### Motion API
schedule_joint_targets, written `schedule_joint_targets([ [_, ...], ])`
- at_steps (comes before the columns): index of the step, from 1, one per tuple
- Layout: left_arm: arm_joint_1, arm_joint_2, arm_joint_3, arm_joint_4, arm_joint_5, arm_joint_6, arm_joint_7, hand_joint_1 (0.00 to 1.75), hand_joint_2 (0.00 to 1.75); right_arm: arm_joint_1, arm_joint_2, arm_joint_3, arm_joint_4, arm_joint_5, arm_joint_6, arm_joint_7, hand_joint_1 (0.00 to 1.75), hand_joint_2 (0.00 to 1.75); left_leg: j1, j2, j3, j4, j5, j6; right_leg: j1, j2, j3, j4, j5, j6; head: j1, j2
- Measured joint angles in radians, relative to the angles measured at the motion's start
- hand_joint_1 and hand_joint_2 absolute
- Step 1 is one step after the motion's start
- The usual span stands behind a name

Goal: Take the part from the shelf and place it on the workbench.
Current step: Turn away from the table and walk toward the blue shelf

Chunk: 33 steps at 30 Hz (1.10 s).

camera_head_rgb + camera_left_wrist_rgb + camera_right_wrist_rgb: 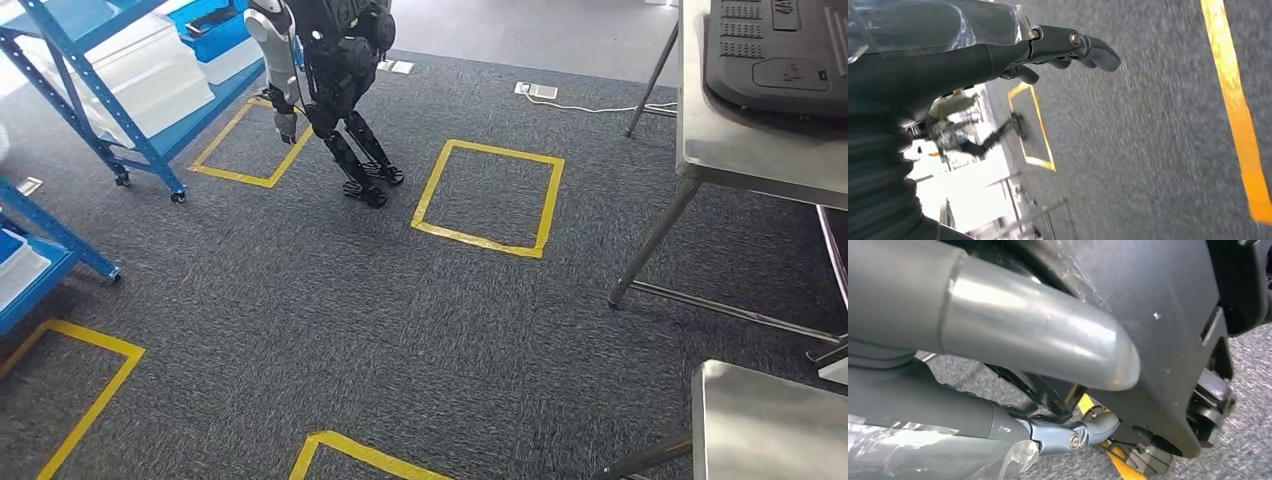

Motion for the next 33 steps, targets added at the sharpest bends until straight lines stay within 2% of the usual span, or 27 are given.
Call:
schedule_joint_targets([
  [1, 0.001, 0.000, 0.000, 0.000, -0.001, 0.000, 0.000, 0.00, 1.75, 0.000, 0.000, 0.003, 0.000, -0.002, 0.001, 0.000, 0.00, 0.00, 0.000, 0.025, -0.016, 0.033, -0.018, -0.004, 0.001, -0.013, 0.001, -0.001, 0.000, -0.007, 0.000, 0.000],
  [3, -0.001, -0.001, 0.000, 0.000, -0.002, -0.001, 0.000, 0.00, 1.75, 0.001, 0.000, 0.009, -0.001, -0.004, 0.002, 0.000, 0.00, 0.00, -0.001, 0.080, -0.080, 0.165, -0.080, -0.011, 0.007, -0.040, 0.002, -0.002, -0.001, -0.018, -0.001, 0.000],
  [4, -0.001, -0.001, 0.000, 0.000, -0.002, -0.001, 0.000, 0.00, 1.75, 0.002, -0.001, 0.012, -0.001, -0.005, 0.002, 0.000, 0.00, 0.00, 0.000, 0.091, -0.119, 0.243, -0.110, -0.012, 0.011, -0.055, 0.002, -0.002, -0.003, -0.021, -0.001, 0.000],
  [5, -0.001, -0.001, 0.000, 0.000, -0.002, -0.001, 0.000, 0.00, 1.75, 0.003, -0.002, 0.015, -0.001, -0.005, 0.002, 0.000, 0.00, 0.00, 0.001, 0.095, -0.149, 0.301, -0.128, -0.011, 0.014, -0.068, 0.002, -0.002, -0.004, -0.023, -0.001, 0.000],
  [6, 0.000, -0.001, 0.000, 0.000, -0.002, -0.002, 0.000, 0.00, 1.75, 0.002, -0.002, 0.018, -0.001, -0.005, 0.002, 0.000, 0.00, 0.00, 0.000, 0.096, -0.161, 0.323, -0.127, -0.007, 0.017, -0.081, 0.003, -0.002, -0.006, -0.025, -0.001, 0.000],
  [7, 0.001, -0.001, 0.000, 0.000, -0.002, -0.002, 0.000, 0.00, 1.75, 0.001, -0.003, 0.020, -0.001, -0.005, 0.002, 0.000, 0.00, 0.00, -0.003, 0.098, -0.150, 0.298, -0.107, -0.001, 0.019, -0.093, 0.005, -0.002, -0.007, -0.026, -0.001, 0.000],
  [8, 0.001, -0.001, 0.000, 0.000, -0.002, -0.003, 0.000, 0.00, 1.75, 0.000, -0.003, 0.022, -0.001, -0.005, 0.002, 0.000, 0.00, 0.00, -0.009, 0.106, -0.119, 0.234, -0.072, 0.008, 0.021, -0.104, 0.008, -0.003, -0.009, -0.027, -0.001, 0.000],
  [10, -0.002, -0.001, 0.000, 0.000, -0.003, -0.004, 0.000, 0.00, 1.75, -0.002, -0.002, 0.025, -0.001, -0.005, 0.002, 0.000, 0.00, 0.00, -0.031, 0.153, -0.037, 0.072, -0.007, 0.030, 0.024, -0.125, 0.016, -0.008, -0.013, -0.026, -0.002, 0.000],
  [11, -0.004, -0.001, 0.000, 0.000, -0.003, -0.004, 0.000, 0.00, 1.75, -0.002, -0.001, 0.027, -0.002, -0.005, 0.002, 0.000, 0.00, 0.00, -0.041, 0.175, -0.011, 0.017, 0.009, 0.038, 0.025, -0.135, 0.018, -0.010, -0.015, -0.025, -0.002, 0.000],
  [12, -0.006, 0.000, 0.000, 0.000, -0.003, -0.004, 0.000, 0.00, 1.75, -0.002, -0.001, 0.028, -0.002, -0.005, 0.002, 0.000, 0.00, 0.00, -0.048, 0.187, 0.000, -0.011, 0.013, 0.044, 0.027, -0.145, 0.020, -0.012, -0.016, -0.023, -0.002, 0.000],
  [14, -0.005, 0.000, 0.000, 0.000, -0.003, -0.004, -0.001, 0.00, 1.75, -0.006, 0.000, 0.030, -0.002, -0.005, 0.002, 0.000, 0.00, 0.00, -0.049, 0.173, 0.001, -0.023, 0.012, 0.046, 0.029, -0.167, 0.026, -0.016, -0.020, -0.017, -0.002, 0.000],
  [15, -0.002, -0.001, 0.000, 0.000, -0.003, -0.004, -0.001, 0.00, 1.75, -0.007, -0.001, 0.031, -0.002, -0.007, 0.002, 0.000, 0.00, 0.00, -0.045, 0.161, 0.006, -0.030, 0.015, 0.045, 0.029, -0.157, 0.028, -0.011, -0.026, -0.013, -0.002, 0.000],
  [16, -0.001, -0.001, 0.000, 0.000, -0.003, -0.004, -0.001, 0.00, 1.75, -0.007, -0.002, 0.032, -0.003, -0.009, 0.002, 0.000, 0.00, 0.00, -0.039, 0.149, 0.012, -0.037, 0.018, 0.045, 0.029, -0.134, 0.023, 0.008, -0.040, -0.009, -0.002, 0.000],
  [18, -0.003, -0.003, 0.000, 0.000, -0.003, -0.005, -0.001, 0.00, 1.75, -0.004, -0.003, 0.035, -0.003, -0.017, 0.002, 0.000, 0.00, 0.00, -0.028, 0.125, 0.021, -0.045, 0.023, 0.046, 0.026, -0.074, -0.028, 0.118, -0.099, -0.001, -0.002, 0.000],
  [20, -0.006, -0.004, 0.000, 0.000, -0.003, -0.006, -0.001, 0.00, 1.75, -0.003, -0.006, 0.042, -0.003, -0.027, 0.001, 0.000, 0.00, 0.00, -0.024, 0.098, 0.022, -0.045, 0.022, 0.048, 0.025, -0.056, -0.103, 0.258, -0.153, 0.006, -0.001, 0.000],
  [21, -0.006, -0.004, 0.000, 0.000, -0.004, -0.006, -0.001, 0.00, 1.75, -0.004, -0.007, 0.045, -0.003, -0.032, 0.001, 0.000, 0.00, 0.00, -0.023, 0.083, 0.024, -0.045, 0.022, 0.048, 0.023, -0.055, -0.124, 0.291, -0.155, 0.010, -0.001, 0.000],
  [22, -0.004, -0.005, 0.000, 0.000, -0.004, -0.007, -0.001, 0.00, 1.75, -0.004, -0.008, 0.048, -0.003, -0.036, 0.001, 0.000, 0.00, 0.00, -0.020, 0.068, 0.027, -0.044, 0.021, 0.046, 0.022, -0.055, -0.124, 0.282, -0.134, 0.013, -0.001, 0.000],
  [23, -0.003, -0.006, 0.000, 0.000, -0.005, -0.007, -0.001, 0.00, 1.75, -0.005, -0.009, 0.050, -0.003, -0.040, 0.001, 0.000, 0.00, 0.00, -0.016, 0.051, 0.030, -0.043, 0.019, 0.044, 0.018, -0.051, -0.104, 0.233, -0.097, 0.018, -0.001, 0.000],
  [25, -0.002, -0.006, 0.000, 0.000, -0.006, -0.007, -0.001, 0.00, 1.75, -0.003, -0.010, 0.056, -0.003, -0.049, 0.001, 0.000, 0.00, 0.00, -0.011, 0.019, 0.031, -0.033, 0.012, 0.031, 0.006, -0.009, -0.037, 0.085, -0.022, 0.027, -0.001, 0.000],
  [26, -0.003, -0.007, 0.000, 0.000, -0.006, -0.008, -0.001, 0.00, 1.75, -0.001, -0.010, 0.061, -0.003, -0.052, 0.001, 0.000, 0.00, 0.00, -0.010, 0.005, 0.028, -0.027, 0.009, 0.025, 0.001, 0.013, -0.013, 0.033, -0.002, 0.025, -0.001, 0.000],
  [27, -0.004, -0.006, 0.000, 0.000, -0.007, -0.008, -0.001, 0.00, 1.75, -0.001, -0.010, 0.066, -0.003, -0.057, 0.001, 0.000, 0.00, 0.00, -0.010, -0.006, 0.023, -0.022, 0.008, 0.019, -0.002, 0.028, -0.001, 0.005, 0.004, 0.019, -0.001, 0.000],
  [28, -0.003, -0.006, 0.000, 0.000, -0.008, -0.008, -0.001, 0.00, 1.75, -0.002, -0.010, 0.070, -0.003, -0.061, 0.002, -0.001, 0.00, 0.00, -0.009, -0.017, 0.019, -0.020, 0.008, 0.015, 0.000, 0.027, 0.001, 0.001, 0.001, 0.009, -0.001, 0.000],
  [29, -0.001, -0.006, 0.000, 0.000, -0.008, -0.008, 0.000, 0.00, 1.75, -0.003, -0.010, 0.074, -0.003, -0.065, 0.002, -0.001, 0.00, 0.00, -0.007, -0.026, 0.016, -0.020, 0.009, 0.012, 0.002, 0.015, 0.001, 0.001, 0.002, -0.002, -0.001, 0.000],
  [30, 0.001, -0.007, 0.000, 0.000, -0.008, -0.008, 0.000, 0.00, 1.75, -0.005, -0.009, 0.078, -0.004, -0.069, 0.002, -0.002, 0.00, 0.00, -0.007, -0.021, 0.012, -0.014, 0.006, 0.009, 0.003, 0.003, 0.002, 0.000, 0.002, -0.009, -0.002, 0.000],
  [31, 0.002, -0.007, 0.000, 0.000, -0.009, -0.008, 0.000, 0.00, 1.75, -0.005, -0.008, 0.081, -0.004, -0.072, 0.003, -0.003, 0.00, 0.00, -0.006, 0.000, 0.001, 0.009, -0.008, 0.004, 0.004, -0.011, 0.004, -0.001, 0.002, -0.016, -0.003, 0.000],
  [32, 0.002, -0.007, 0.000, 0.000, -0.009, -0.008, 0.000, 0.00, 1.75, -0.004, -0.008, 0.085, -0.005, -0.075, 0.003, -0.003, 0.00, 0.00, -0.006, 0.027, -0.016, 0.046, -0.028, 0.000, 0.005, -0.024, 0.005, -0.002, 0.002, -0.022, -0.004, 0.000],
  [33, 0.001, -0.008, 0.000, 0.000, -0.009, -0.007, 0.000, 0.00, 1.75, -0.002, -0.008, 0.089, -0.005, -0.077, 0.004, -0.004, 0.00, 0.00, -0.005, 0.060, -0.046, 0.108, -0.058, -0.005, 0.007, -0.037, 0.006, -0.002, 0.001, -0.026, -0.006, 0.000],
])
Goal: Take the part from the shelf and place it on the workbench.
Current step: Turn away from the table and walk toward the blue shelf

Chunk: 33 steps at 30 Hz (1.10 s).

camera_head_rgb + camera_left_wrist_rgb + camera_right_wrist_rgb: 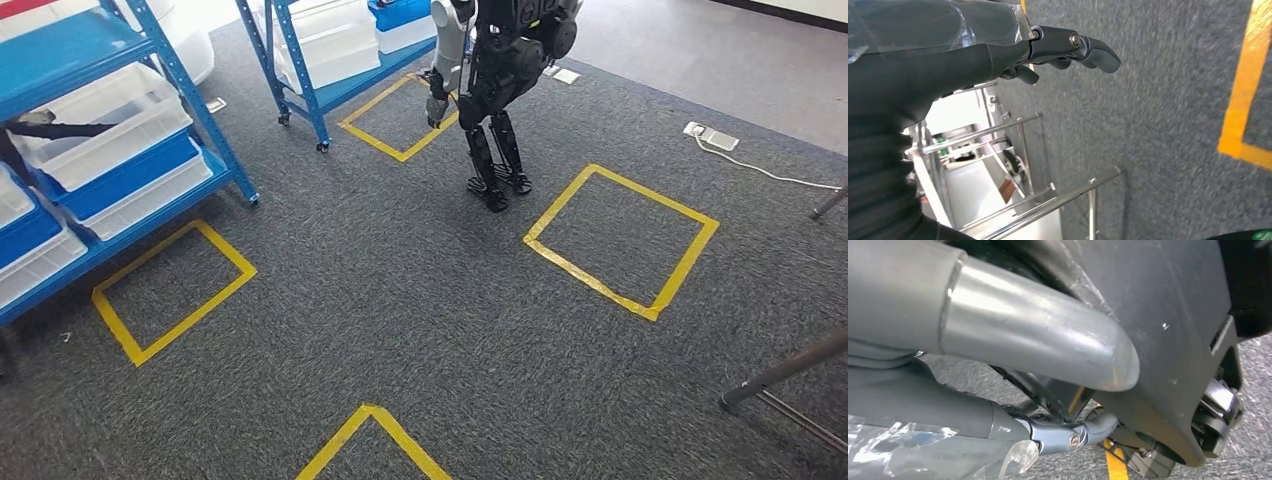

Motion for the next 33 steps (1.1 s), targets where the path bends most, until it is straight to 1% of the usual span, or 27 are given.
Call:
schedule_joint_targets([
  [1, -0.001, 0.000, 0.000, 0.000, 0.000, 0.000, 0.000, 0.00, 1.75, 0.002, -0.001, 0.004, 0.000, -0.002, 0.000, 0.000, 0.00, 0.00, 0.002, 0.021, -0.038, 0.076, -0.032, -0.004, 0.002, -0.014, 0.000, 0.000, -0.002, -0.004, -0.001, 0.000],
  [2, -0.002, 0.000, 0.000, 0.000, 0.000, 0.000, 0.000, 0.00, 1.75, 0.003, -0.002, 0.008, 0.000, -0.004, 0.000, 0.000, 0.00, 0.00, 0.004, 0.029, -0.073, 0.141, -0.055, -0.006, 0.005, -0.027, 0.000, 0.000, -0.004, -0.006, -0.001, 0.000],
  [3, -0.001, -0.001, 0.000, 0.000, -0.001, 0.000, 0.000, 0.00, 1.75, 0.003, -0.003, 0.012, 0.000, -0.007, 0.000, -0.001, 0.00, 0.00, 0.005, 0.034, -0.099, 0.189, -0.066, -0.006, 0.007, -0.041, 0.002, 0.000, -0.006, -0.007, -0.001, 0.000],
  [4, 0.000, -0.001, 0.000, 0.000, -0.002, -0.001, 0.000, 0.00, 1.75, 0.003, -0.004, 0.015, 0.000, -0.010, 0.000, -0.001, 0.00, 0.00, 0.005, 0.037, -0.104, 0.193, -0.056, -0.004, 0.009, -0.055, 0.004, 0.000, -0.009, -0.008, -0.001, 0.000],
  [5, 0.001, -0.001, 0.000, 0.000, -0.003, -0.001, 0.000, 0.00, 1.75, 0.003, -0.005, 0.018, 0.000, -0.012, 0.000, -0.001, 0.00, 0.00, 0.004, 0.041, -0.087, 0.155, -0.030, 0.001, 0.011, -0.067, 0.008, 0.000, -0.012, -0.009, -0.001, 0.000],
  [6, 0.001, -0.001, 0.000, 0.000, -0.003, -0.001, 0.001, 0.00, 1.75, 0.002, -0.005, 0.020, 0.000, -0.015, 0.000, -0.001, 0.00, 0.00, 0.000, 0.053, -0.052, 0.082, 0.009, 0.009, 0.012, -0.080, 0.014, -0.001, -0.016, -0.009, -0.002, 0.000],
  [8, -0.001, -0.001, 0.000, 0.000, -0.006, -0.001, 0.002, 0.00, 1.75, 0.002, -0.005, 0.028, -0.001, -0.020, 0.001, -0.003, 0.00, 0.00, -0.018, 0.109, 0.020, -0.065, 0.063, 0.030, 0.014, -0.102, 0.027, -0.006, -0.022, -0.007, -0.001, 0.000],
  [9, -0.003, -0.001, 0.000, 0.000, -0.007, -0.001, 0.003, 0.00, 1.75, 0.002, -0.005, 0.032, -0.001, -0.022, 0.001, -0.004, 0.00, 0.00, -0.028, 0.130, 0.040, -0.108, 0.074, 0.038, 0.015, -0.112, 0.031, -0.010, -0.025, -0.005, -0.001, 0.000],
  [10, -0.005, -0.001, 0.000, 0.000, -0.009, -0.001, 0.003, 0.00, 1.75, 0.001, -0.004, 0.035, -0.001, -0.025, 0.001, -0.004, 0.00, 0.00, -0.034, 0.140, 0.046, -0.124, 0.073, 0.044, 0.015, -0.122, 0.035, -0.013, -0.026, -0.002, 0.000, 0.000],
  [12, -0.004, 0.000, 0.000, 0.000, -0.012, -0.002, 0.004, 0.00, 1.75, -0.001, -0.005, 0.041, -0.002, -0.032, 0.001, -0.004, 0.00, 0.00, -0.033, 0.116, 0.050, -0.134, 0.077, 0.048, 0.015, -0.140, 0.044, -0.019, -0.032, 0.006, -0.001, 0.000],
  [13, -0.002, -0.001, 0.000, 0.000, -0.013, -0.002, 0.004, 0.00, 1.75, -0.003, -0.005, 0.043, -0.002, -0.036, 0.001, -0.005, 0.00, 0.00, -0.029, 0.102, 0.057, -0.143, 0.080, 0.048, 0.015, -0.128, 0.048, -0.015, -0.039, 0.010, 0.000, 0.000],
  [14, -0.001, -0.002, 0.000, 0.000, -0.015, -0.003, 0.005, 0.00, 1.75, -0.003, -0.006, 0.046, -0.002, -0.039, 0.002, -0.007, 0.00, 0.00, -0.023, 0.089, 0.064, -0.152, 0.084, 0.048, 0.016, -0.102, 0.041, 0.008, -0.054, 0.013, 0.002, 0.000],
  [16, -0.003, -0.003, 0.000, 0.000, -0.015, -0.004, 0.005, 0.00, 1.75, 0.000, -0.008, 0.054, -0.003, -0.043, 0.004, -0.008, 0.00, 0.00, -0.015, 0.062, 0.073, -0.161, 0.089, 0.048, 0.016, -0.040, -0.013, 0.125, -0.110, 0.018, 0.007, 0.000],
  [17, -0.004, -0.003, 0.000, 0.000, -0.016, -0.005, 0.005, 0.00, 1.75, 0.001, -0.010, 0.058, -0.003, -0.045, 0.004, -0.008, 0.00, 0.00, -0.013, 0.049, 0.074, -0.160, 0.089, 0.049, 0.015, -0.026, -0.054, 0.199, -0.138, 0.019, 0.008, 0.000],
  [18, -0.005, -0.004, 0.000, 0.000, -0.016, -0.006, 0.005, 0.00, 1.75, 0.001, -0.011, 0.061, -0.003, -0.046, 0.005, -0.008, 0.00, 0.00, -0.012, 0.033, 0.075, -0.160, 0.088, 0.050, 0.015, -0.021, -0.088, 0.255, -0.152, 0.022, 0.009, 0.000],
  [19, -0.004, -0.004, 0.000, 0.000, -0.016, -0.007, 0.005, 0.00, 1.75, 0.001, -0.013, 0.064, -0.003, -0.048, 0.006, -0.008, 0.00, 0.00, -0.011, 0.017, 0.077, -0.160, 0.087, 0.049, 0.014, -0.020, -0.106, 0.275, -0.145, 0.024, 0.009, 0.000],
  [20, -0.003, -0.006, 0.000, 0.000, -0.015, -0.009, 0.005, 0.00, 1.75, 0.001, -0.014, 0.067, -0.003, -0.050, 0.006, -0.008, 0.00, 0.00, -0.009, 0.000, 0.081, -0.159, 0.085, 0.047, 0.013, -0.019, -0.104, 0.253, -0.117, 0.027, 0.008, 0.000],
  [21, -0.002, -0.007, 0.000, 0.000, -0.015, -0.010, 0.006, 0.00, 1.75, 0.001, -0.015, 0.070, -0.003, -0.051, 0.007, -0.009, 0.00, 0.00, -0.006, -0.018, 0.084, -0.157, 0.083, 0.044, 0.010, -0.012, -0.083, 0.194, -0.075, 0.030, 0.008, 0.000],
  [23, -0.002, -0.008, 0.000, 0.000, -0.015, -0.010, 0.009, 0.00, 1.75, 0.004, -0.017, 0.077, -0.003, -0.053, 0.007, -0.009, 0.00, 0.00, -0.003, -0.052, 0.082, -0.145, 0.074, 0.031, -0.001, 0.033, -0.030, 0.059, -0.006, 0.036, 0.009, 0.000],
  [24, -0.003, -0.008, 0.000, 0.000, -0.015, -0.010, 0.010, 0.00, 1.75, 0.005, -0.017, 0.080, -0.003, -0.055, 0.006, -0.010, 0.00, 0.00, -0.003, -0.064, 0.079, -0.139, 0.070, 0.025, -0.004, 0.051, -0.015, 0.020, 0.010, 0.034, 0.008, 0.000],
  [25, -0.002, -0.008, 0.000, 0.000, -0.014, -0.010, 0.010, 0.00, 1.75, 0.004, -0.017, 0.083, -0.003, -0.057, 0.004, -0.011, 0.00, 0.00, -0.004, -0.074, 0.074, -0.134, 0.068, 0.021, -0.005, 0.060, -0.010, 0.005, 0.012, 0.029, 0.008, 0.000],
  [26, -0.001, -0.008, 0.000, 0.000, -0.014, -0.010, 0.011, 0.00, 1.75, 0.002, -0.017, 0.085, -0.003, -0.059, 0.003, -0.013, 0.00, 0.00, -0.003, -0.082, 0.070, -0.132, 0.067, 0.018, -0.002, 0.051, -0.010, 0.004, 0.012, 0.020, 0.008, 0.000],
  [27, 0.001, -0.008, 0.000, 0.000, -0.014, -0.010, 0.011, 0.00, 1.75, 0.000, -0.016, 0.086, -0.003, -0.061, 0.001, -0.014, 0.00, 0.00, -0.002, -0.084, 0.068, -0.131, 0.067, 0.016, -0.001, 0.038, -0.010, 0.004, 0.012, 0.013, 0.008, 0.000],
  [28, 0.003, -0.008, 0.000, 0.000, -0.013, -0.010, 0.012, 0.00, 1.75, -0.001, -0.015, 0.087, -0.004, -0.062, -0.001, -0.015, 0.00, 0.00, -0.002, -0.068, 0.064, -0.121, 0.061, 0.012, -0.001, 0.027, -0.008, 0.003, 0.012, 0.007, 0.007, 0.000],
  [29, 0.004, -0.009, 0.000, 0.000, -0.013, -0.010, 0.012, 0.00, 1.75, -0.001, -0.014, 0.087, -0.004, -0.064, -0.003, -0.016, 0.00, 0.00, -0.002, -0.043, 0.053, -0.095, 0.047, 0.007, -0.001, 0.015, -0.006, 0.002, 0.012, 0.001, 0.006, 0.000],
  [31, 0.001, -0.010, 0.000, 0.000, -0.013, -0.010, 0.013, 0.00, 1.75, 0.002, -0.015, 0.087, -0.005, -0.071, -0.010, -0.020, 0.00, 0.00, -0.001, 0.016, -0.001, 0.017, -0.008, -0.004, 0.001, -0.011, -0.004, 0.001, 0.010, -0.007, 0.004, 0.000],
  [33, -0.001, -0.010, 0.000, 0.000, -0.011, -0.010, 0.013, 0.00, 1.75, 0.004, -0.016, 0.087, -0.005, -0.084, -0.016, -0.027, 0.00, 0.00, 0.003, 0.034, -0.076, 0.158, -0.062, -0.009, 0.005, -0.039, -0.003, 0.002, 0.005, -0.011, 0.004, 0.000],
])
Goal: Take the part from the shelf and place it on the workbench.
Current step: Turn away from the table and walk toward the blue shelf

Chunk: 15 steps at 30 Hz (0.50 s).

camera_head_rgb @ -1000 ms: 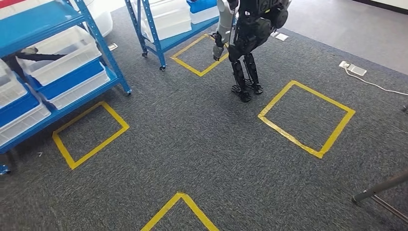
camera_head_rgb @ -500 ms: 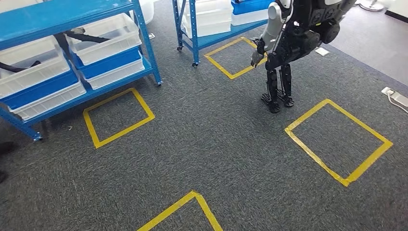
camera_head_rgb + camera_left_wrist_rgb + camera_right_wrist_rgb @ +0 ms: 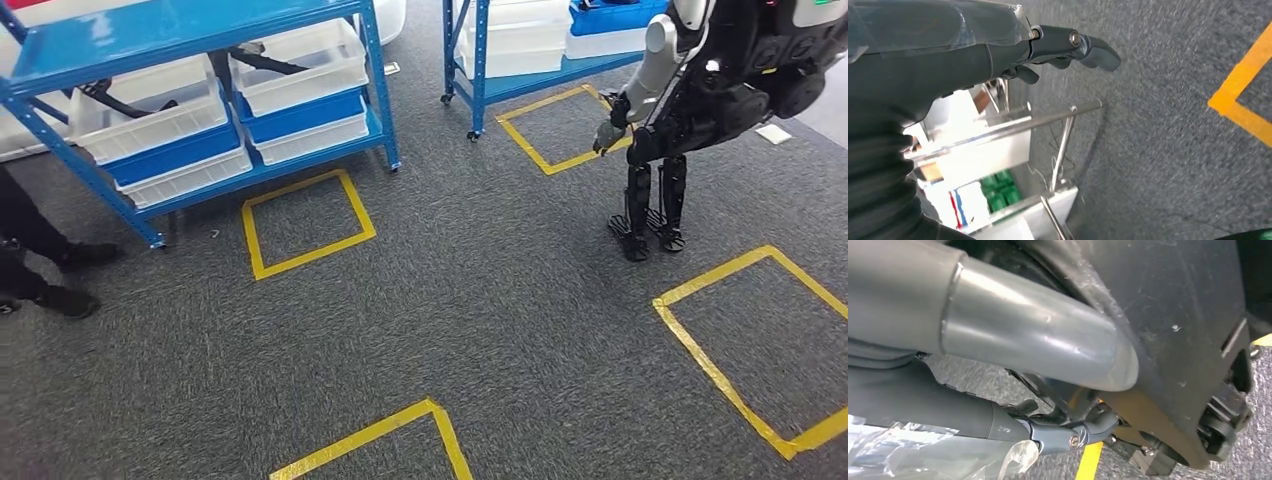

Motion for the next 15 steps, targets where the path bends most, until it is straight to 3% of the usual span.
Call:
schedule_joint_targets([
  [1, 0.001, 0.000, 0.000, 0.000, 0.001, 0.000, 0.000, 0.00, 1.75, 0.000, -0.001, 0.000, 0.000, -0.007, -0.001, -0.003, 0.00, 0.00, 0.001, 0.002, -0.022, 0.038, -0.008, 0.001, 0.002, -0.014, 0.001, 0.000, -0.003, -0.001, 0.000, 0.000],
  [2, 0.002, 0.000, 0.000, 0.000, 0.002, 0.001, 0.000, 0.00, 1.75, -0.001, -0.001, 0.000, 0.000, -0.013, -0.002, -0.005, 0.00, 0.00, 0.001, 0.004, -0.025, 0.038, 0.003, 0.003, 0.003, -0.026, 0.004, 0.000, -0.005, -0.001, 0.000, 0.000],
  [4, 0.003, 0.000, 0.000, 0.000, 0.004, 0.002, 0.000, 0.00, 1.75, -0.005, 0.000, 0.000, 0.000, -0.024, -0.001, -0.009, 0.00, 0.00, -0.008, 0.028, 0.033, -0.084, 0.070, 0.021, 0.007, -0.050, 0.014, -0.002, -0.011, -0.001, 0.000, 0.000],
  [6, 0.000, 0.001, 0.001, 0.000, 0.005, 0.003, 0.000, 0.00, 1.75, -0.007, 0.002, 0.000, 0.000, -0.034, 0.002, -0.012, 0.00, 0.00, -0.027, 0.087, 0.104, -0.233, 0.127, 0.046, 0.011, -0.074, 0.026, -0.007, -0.018, 0.003, -0.001, 0.000],
  [7, -0.003, 0.001, 0.001, 0.000, 0.006, 0.004, -0.001, 0.00, 1.75, -0.008, 0.003, 0.000, 0.000, -0.037, 0.003, -0.013, 0.00, 0.00, -0.036, 0.108, 0.120, -0.271, 0.137, 0.055, 0.012, -0.086, 0.030, -0.010, -0.020, 0.006, -0.001, 0.000],
  [8, -0.005, 0.002, 0.001, 0.000, 0.006, 0.004, -0.001, 0.00, 1.75, -0.010, 0.004, 0.000, 0.000, -0.039, 0.004, -0.014, 0.00, 0.00, -0.041, 0.112, 0.124, -0.286, 0.137, 0.058, 0.013, -0.098, 0.034, -0.013, -0.023, 0.010, -0.001, 0.000],
  [10, -0.002, 0.001, 0.002, 0.000, 0.008, 0.005, -0.002, 0.00, 1.75, -0.014, 0.004, 0.000, -0.001, -0.044, 0.005, -0.015, 0.00, 0.00, -0.036, 0.083, 0.132, -0.299, 0.141, 0.056, 0.014, -0.113, 0.046, -0.017, -0.030, 0.019, -0.001, 0.000],
  [12, 0.002, 0.001, 0.002, 0.000, 0.009, 0.005, -0.002, 0.00, 1.75, -0.013, 0.004, 0.000, -0.001, -0.050, 0.008, -0.017, 0.00, 0.00, -0.025, 0.053, 0.147, -0.315, 0.149, 0.056, 0.014, -0.064, 0.035, 0.030, -0.063, 0.028, 0.001, 0.000],
  [14, 0.000, 0.001, 0.002, 0.000, 0.009, 0.005, -0.002, 0.00, 1.75, -0.008, 0.002, 0.000, -0.001, -0.058, 0.013, -0.020, 0.00, 0.00, -0.018, 0.025, 0.153, -0.319, 0.152, 0.059, 0.012, 0.002, -0.033, 0.165, -0.124, 0.032, 0.005, 0.000],
  [15, -0.002, 0.001, 0.002, 0.000, 0.008, 0.005, -0.002, 0.00, 1.75, -0.007, 0.002, 0.000, -0.001, -0.063, 0.016, -0.021, 0.00, 0.00, -0.017, 0.010, 0.153, -0.319, 0.152, 0.059, 0.011, 0.014, -0.075, 0.236, -0.148, 0.034, 0.005, 0.000],
])
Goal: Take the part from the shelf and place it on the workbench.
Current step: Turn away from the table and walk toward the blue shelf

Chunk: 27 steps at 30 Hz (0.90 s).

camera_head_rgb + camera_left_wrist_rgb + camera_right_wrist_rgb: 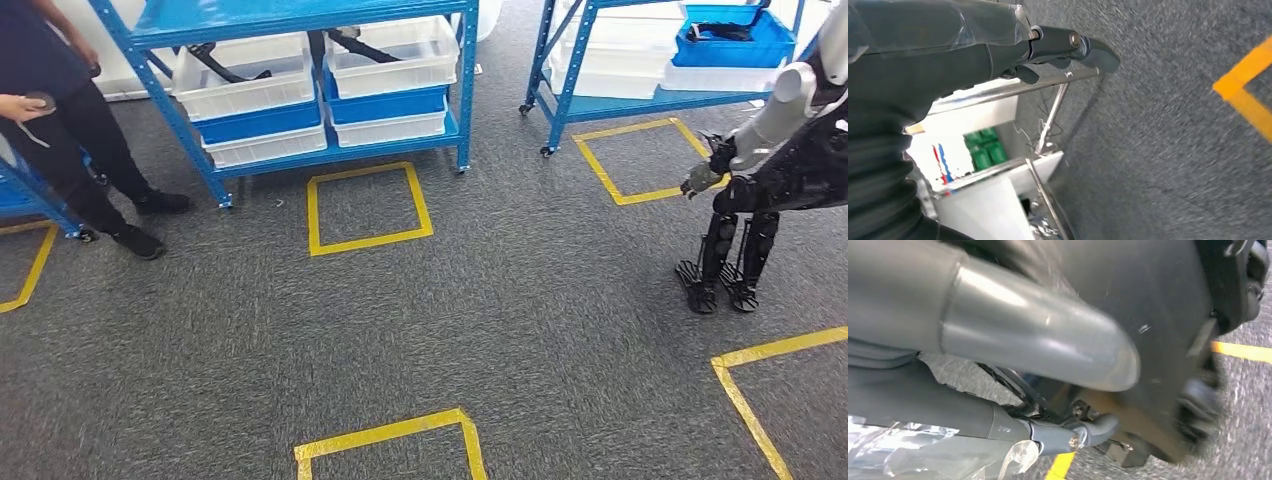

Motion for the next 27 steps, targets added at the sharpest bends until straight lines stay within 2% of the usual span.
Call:
schedule_joint_targets([
  [1, 0.000, 0.000, 0.000, 0.000, 0.000, 0.000, 0.000, 0.00, 1.75, 0.000, -0.001, 0.000, 0.000, -0.004, 0.002, -0.001, 0.00, 0.00, 0.001, -0.016, 0.001, 0.000, -0.001, 0.000, -0.001, 0.004, -0.031, 0.045, -0.006, 0.002, 0.000, 0.000],
  [2, 0.001, 0.000, 0.000, 0.000, 0.000, 0.000, 0.000, 0.00, 1.75, 0.000, -0.001, 0.000, 0.000, -0.008, 0.004, -0.002, 0.00, 0.00, 0.002, -0.034, 0.004, 0.001, -0.002, -0.002, -0.002, 0.005, -0.043, 0.051, 0.009, 0.005, 0.000, 0.000],
  [3, 0.002, -0.001, 0.000, 0.000, 0.000, 0.000, 0.000, 0.00, 1.75, 0.000, -0.001, 0.000, 0.000, -0.010, 0.006, -0.002, 0.00, 0.00, 0.004, -0.051, 0.007, 0.001, -0.004, -0.004, -0.004, 0.008, -0.036, 0.017, 0.043, 0.007, 0.000, 0.000],
  [4, 0.003, -0.001, 0.000, 0.000, 0.000, 0.000, 0.000, 0.00, 1.75, 0.000, -0.001, 0.000, 0.000, -0.011, 0.006, -0.002, 0.00, 0.00, 0.007, -0.068, 0.010, 0.004, -0.007, -0.009, -0.007, 0.019, -0.013, -0.048, 0.088, 0.011, 0.000, 0.000],
  [5, 0.002, -0.001, 0.000, 0.000, -0.001, 0.000, 0.000, 0.00, 1.75, 0.001, -0.001, 0.001, 0.000, -0.012, 0.008, -0.002, 0.00, 0.00, 0.008, -0.085, 0.011, 0.009, -0.011, -0.015, -0.014, 0.046, 0.014, -0.123, 0.128, 0.016, 0.000, 0.000],
  [6, 0.001, 0.000, 0.000, 0.000, -0.001, 0.000, 0.000, 0.00, 1.75, 0.002, -0.001, 0.002, 0.000, -0.015, 0.008, -0.003, 0.00, 0.00, 0.008, -0.099, 0.009, 0.015, -0.016, -0.020, -0.019, 0.069, 0.035, -0.181, 0.156, 0.015, 0.000, 0.000],
  [7, 0.001, 0.000, 0.001, 0.000, -0.001, 0.000, 0.000, 0.00, 1.75, 0.001, -0.001, 0.004, 0.000, -0.017, 0.009, -0.004, 0.00, 0.00, 0.007, -0.111, 0.005, 0.020, -0.020, -0.025, -0.023, 0.087, 0.049, -0.218, 0.170, 0.012, 0.000, 0.000],
  [8, 0.001, 0.000, 0.001, 0.000, -0.002, 0.001, 0.000, 0.00, 1.75, -0.001, -0.001, 0.005, 0.000, -0.021, 0.011, -0.006, 0.00, 0.00, 0.007, -0.122, 0.000, 0.022, -0.023, -0.029, -0.023, 0.094, 0.054, -0.233, 0.173, 0.006, 0.000, 0.000],
  [9, 0.002, 0.001, 0.001, 0.000, -0.003, 0.001, 0.000, 0.00, 1.75, -0.004, 0.000, 0.007, 0.000, -0.025, 0.012, -0.009, 0.00, 0.00, 0.008, -0.131, -0.003, 0.023, -0.024, -0.031, -0.022, 0.081, 0.056, -0.234, 0.172, -0.004, 0.000, 0.000],
  [10, 0.005, 0.001, 0.001, 0.000, -0.004, 0.002, 0.000, 0.00, 1.75, -0.007, 0.002, 0.008, -0.001, -0.028, 0.012, -0.010, 0.00, 0.00, 0.010, -0.131, -0.005, 0.025, -0.026, -0.033, -0.021, 0.069, 0.058, -0.235, 0.172, -0.011, 0.000, 0.000],
  [11, 0.006, 0.002, 0.001, 0.000, -0.006, 0.002, 0.000, 0.00, 1.75, -0.009, 0.004, 0.009, -0.002, -0.031, 0.013, -0.012, 0.00, 0.00, 0.010, -0.110, -0.012, 0.042, -0.035, -0.037, -0.020, 0.056, 0.060, -0.236, 0.171, -0.019, -0.001, 0.000],
  [12, 0.006, 0.002, 0.001, 0.000, -0.007, 0.002, 0.000, 0.00, 1.75, -0.008, 0.005, 0.010, -0.002, -0.034, 0.013, -0.013, 0.00, 0.00, 0.011, -0.080, -0.029, 0.078, -0.055, -0.043, -0.020, 0.042, 0.062, -0.237, 0.170, -0.025, -0.002, 0.000],
  [13, 0.004, 0.002, 0.001, 0.000, -0.009, 0.003, 0.000, 0.00, 1.75, -0.007, 0.006, 0.012, -0.002, -0.036, 0.013, -0.013, 0.00, 0.00, 0.012, -0.046, -0.057, 0.136, -0.084, -0.050, -0.019, 0.029, 0.065, -0.237, 0.168, -0.029, -0.002, 0.000],
  [14, 0.003, 0.002, 0.001, 0.000, -0.010, 0.004, -0.001, 0.00, 1.31, -0.005, 0.005, 0.013, -0.002, -0.039, 0.012, -0.013, 0.00, 0.00, 0.014, -0.019, -0.095, 0.211, -0.118, -0.056, -0.017, 0.017, 0.066, -0.237, 0.165, -0.032, -0.003, 0.000],
  [15, 0.002, 0.002, 0.001, 0.000, -0.011, 0.004, -0.002, 0.00, 0.87, -0.003, 0.004, 0.014, -0.002, -0.043, 0.009, -0.013, 0.00, 0.00, 0.018, -0.009, -0.134, 0.284, -0.146, -0.061, -0.016, 0.005, 0.068, -0.237, 0.162, -0.033, -0.003, 0.000],
  [16, 0.002, 0.002, 0.001, 0.000, -0.011, 0.005, -0.004, 0.00, 0.44, -0.002, 0.004, 0.015, -0.002, -0.047, 0.003, -0.012, 0.00, 0.00, 0.021, -0.006, -0.163, 0.336, -0.160, -0.063, -0.015, -0.005, 0.070, -0.237, 0.159, -0.034, -0.003, 0.000],
  [17, 0.004, 0.002, 0.001, 0.000, -0.011, 0.005, -0.006, 0.00, 0.00, -0.002, 0.004, 0.015, -0.002, -0.052, -0.006, -0.011, 0.00, 0.00, 0.022, -0.004, -0.173, 0.350, -0.155, -0.063, -0.014, -0.012, 0.072, -0.237, 0.156, -0.034, -0.003, 0.000],
  [18, 0.006, 0.002, 0.001, 0.000, -0.012, 0.006, -0.009, 0.00, 0.00, -0.003, 0.003, 0.015, -0.002, -0.060, -0.015, -0.008, 0.00, 0.00, 0.023, -0.003, -0.162, 0.322, -0.132, -0.061, -0.013, -0.018, 0.076, -0.237, 0.153, -0.033, -0.003, 0.000],
  [19, 0.008, 0.002, 0.001, 0.000, -0.012, 0.008, -0.013, 0.00, 0.00, -0.005, 0.003, 0.015, -0.002, -0.068, -0.022, -0.005, 0.00, 0.00, 0.022, -0.002, -0.133, 0.261, -0.096, -0.056, -0.012, -0.023, 0.081, -0.237, 0.150, -0.033, -0.003, 0.000],
  [21, 0.008, 0.004, 0.001, 0.000, -0.013, 0.014, -0.023, 0.00, 0.87, -0.009, 0.006, 0.015, -0.002, -0.084, -0.031, 0.001, 0.00, 0.87, 0.013, 0.010, -0.058, 0.107, -0.032, -0.039, -0.011, -0.027, 0.090, -0.239, 0.145, -0.030, -0.003, 0.000],
  [22, 0.006, 0.004, 0.001, 0.000, -0.013, 0.016, -0.028, 0.00, 1.31, -0.011, 0.007, 0.015, -0.002, -0.089, -0.034, 0.002, 0.00, 1.31, 0.007, 0.016, -0.036, 0.058, -0.017, -0.032, -0.010, -0.029, 0.092, -0.240, 0.143, -0.027, -0.003, 0.000],
  [23, 0.004, 0.005, 0.001, 0.000, -0.013, 0.017, -0.031, 0.00, 1.75, -0.012, 0.007, 0.014, -0.002, -0.093, -0.038, 0.003, 0.00, 1.75, 0.003, 0.020, -0.025, 0.033, -0.013, -0.026, -0.010, -0.030, 0.094, -0.242, 0.141, -0.023, -0.003, 0.000],
  [25, 0.004, 0.006, 0.001, 0.000, -0.012, 0.018, -0.035, 0.00, 1.75, -0.015, 0.008, 0.014, -0.002, -0.096, -0.042, 0.003, 0.00, 1.75, -0.001, 0.018, -0.021, 0.026, -0.015, -0.023, -0.010, -0.033, 0.101, -0.249, 0.138, -0.012, -0.003, 0.000],
  [27, 0.005, 0.006, 0.001, 0.000, -0.012, 0.018, -0.040, 0.00, 1.75, -0.016, 0.008, 0.014, -0.003, -0.099, -0.044, 0.002, 0.00, 1.75, 0.006, 0.013, -0.004, 0.010, -0.010, -0.020, -0.008, -0.026, 0.101, -0.232, 0.123, -0.003, -0.001, 0.000],
])
